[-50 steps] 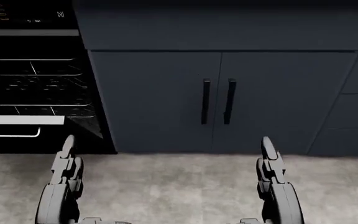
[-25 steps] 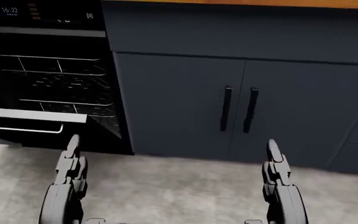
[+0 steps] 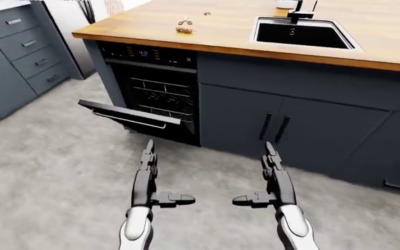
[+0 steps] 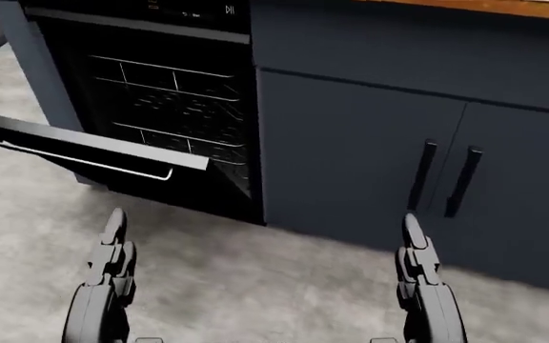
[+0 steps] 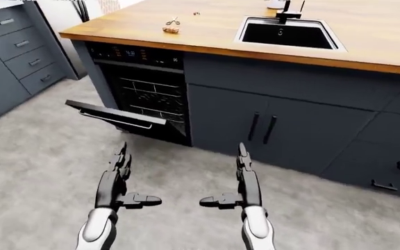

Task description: Close the dishwasher door

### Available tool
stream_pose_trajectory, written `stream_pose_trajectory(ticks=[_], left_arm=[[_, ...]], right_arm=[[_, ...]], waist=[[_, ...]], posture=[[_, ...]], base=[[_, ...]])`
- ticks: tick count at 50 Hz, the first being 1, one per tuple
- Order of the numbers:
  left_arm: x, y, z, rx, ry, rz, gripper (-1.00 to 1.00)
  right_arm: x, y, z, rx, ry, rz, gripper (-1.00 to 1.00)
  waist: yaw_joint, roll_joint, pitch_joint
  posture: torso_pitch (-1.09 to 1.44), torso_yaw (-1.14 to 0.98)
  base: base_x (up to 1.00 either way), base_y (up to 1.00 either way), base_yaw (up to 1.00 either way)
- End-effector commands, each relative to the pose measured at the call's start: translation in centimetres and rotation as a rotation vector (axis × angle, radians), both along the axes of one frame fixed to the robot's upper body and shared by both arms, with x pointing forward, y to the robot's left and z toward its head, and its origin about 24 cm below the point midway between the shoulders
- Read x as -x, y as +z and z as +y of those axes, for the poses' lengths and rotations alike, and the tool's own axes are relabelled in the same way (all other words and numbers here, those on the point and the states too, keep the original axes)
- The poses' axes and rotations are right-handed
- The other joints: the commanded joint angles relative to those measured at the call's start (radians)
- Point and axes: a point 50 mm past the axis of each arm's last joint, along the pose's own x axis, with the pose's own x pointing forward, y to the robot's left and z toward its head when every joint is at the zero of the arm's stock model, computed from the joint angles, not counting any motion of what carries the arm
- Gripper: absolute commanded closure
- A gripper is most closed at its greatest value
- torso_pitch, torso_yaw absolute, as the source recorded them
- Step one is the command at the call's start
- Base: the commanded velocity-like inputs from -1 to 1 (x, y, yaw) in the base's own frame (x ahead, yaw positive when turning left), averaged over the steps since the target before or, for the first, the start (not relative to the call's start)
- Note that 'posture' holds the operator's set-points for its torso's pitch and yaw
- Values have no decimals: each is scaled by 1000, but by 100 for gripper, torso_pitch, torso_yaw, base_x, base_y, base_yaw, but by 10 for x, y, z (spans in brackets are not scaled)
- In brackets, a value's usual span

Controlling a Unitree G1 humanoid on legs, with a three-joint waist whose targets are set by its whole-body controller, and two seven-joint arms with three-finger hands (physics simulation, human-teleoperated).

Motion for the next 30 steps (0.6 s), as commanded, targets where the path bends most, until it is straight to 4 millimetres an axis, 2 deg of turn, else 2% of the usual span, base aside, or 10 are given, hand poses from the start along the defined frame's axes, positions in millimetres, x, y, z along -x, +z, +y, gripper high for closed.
stream_pose_trajectory(ticks=[1,2,3,12,15,17,18,25,28,30], left_arm=[[-4,15,1,0,5,-74,-100],[-5,15,1,0,5,-74,-100],[-6,14,2,1,6,-74,-100],[-3,15,3,-1,13,-79,-100],[-3,16,2,-3,10,-80,-100],[-3,17,1,-2,10,-81,-100],[-3,17,1,-2,9,-81,-100],[-7,21,-3,0,5,-80,-100],[-7,23,-1,1,9,-83,-100],[-8,25,0,0,13,-87,-100]], right_arm=[[-6,17,3,2,16,-84,-100],[-6,17,4,4,20,-83,-100],[-6,16,3,3,21,-82,-100],[-4,11,6,-5,30,-73,-100],[-3,13,5,-4,26,-76,-100],[-3,13,5,-5,27,-76,-100],[-3,14,5,-5,27,-76,-100],[-9,20,1,-2,22,-79,-100],[-9,22,3,0,33,-78,-100],[-10,21,4,0,33,-77,-100]], waist=[[-1,12,-33],[14,-8,-14],[13,-3,-11],[11,-87,-6],[9,-161,-20],[1,-135,-5],[7,-142,-2],[4,-78,-8],[-1,-32,-10],[3,27,-29]], posture=[[0,0],[0,0],[0,0],[0,0],[0,0],[0,0],[0,0],[0,0],[0,0],[0,0]], base=[[0,0,51],[0,0,51],[0,0,50],[0,0,51],[0,0,57],[0,0,66],[0,0,66],[0,0,66],[0,0,66],[0,0,66]])
